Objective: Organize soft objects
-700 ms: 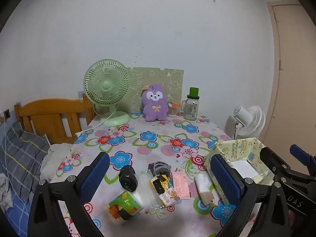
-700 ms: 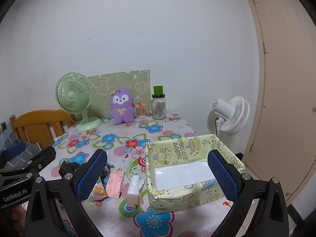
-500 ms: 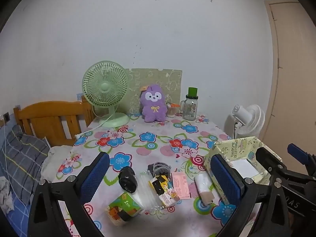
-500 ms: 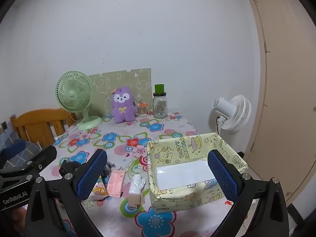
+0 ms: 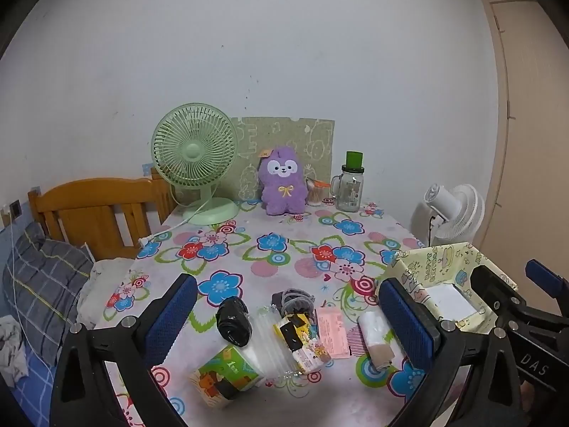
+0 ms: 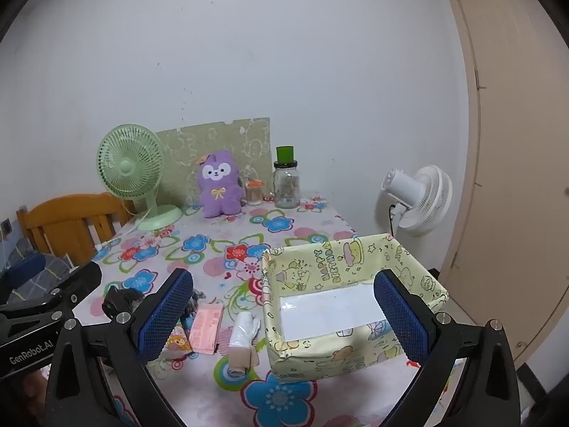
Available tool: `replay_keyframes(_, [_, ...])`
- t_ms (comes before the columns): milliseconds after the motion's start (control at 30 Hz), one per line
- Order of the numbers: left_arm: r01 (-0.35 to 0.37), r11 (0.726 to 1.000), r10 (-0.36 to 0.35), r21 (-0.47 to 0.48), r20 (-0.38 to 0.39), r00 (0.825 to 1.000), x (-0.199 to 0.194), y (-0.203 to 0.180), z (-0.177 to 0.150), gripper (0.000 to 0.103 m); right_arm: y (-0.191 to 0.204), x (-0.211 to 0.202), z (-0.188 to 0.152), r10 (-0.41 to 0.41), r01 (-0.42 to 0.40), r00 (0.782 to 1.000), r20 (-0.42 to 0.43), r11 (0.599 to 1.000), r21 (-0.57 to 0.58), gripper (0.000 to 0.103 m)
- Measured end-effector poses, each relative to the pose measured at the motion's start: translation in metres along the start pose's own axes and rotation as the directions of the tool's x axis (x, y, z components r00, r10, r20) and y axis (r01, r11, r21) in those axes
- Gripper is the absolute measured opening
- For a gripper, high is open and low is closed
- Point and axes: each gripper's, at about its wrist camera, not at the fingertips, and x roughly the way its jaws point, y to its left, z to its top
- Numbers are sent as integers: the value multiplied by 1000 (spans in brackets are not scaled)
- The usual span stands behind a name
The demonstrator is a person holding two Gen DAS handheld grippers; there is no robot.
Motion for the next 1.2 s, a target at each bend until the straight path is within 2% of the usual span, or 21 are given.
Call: replay_keyframes(1200, [10,1000,-10,15,1,1000,-3,-4,3,103,-1,-2,1,10,-10,1000,-8,1000,7,103])
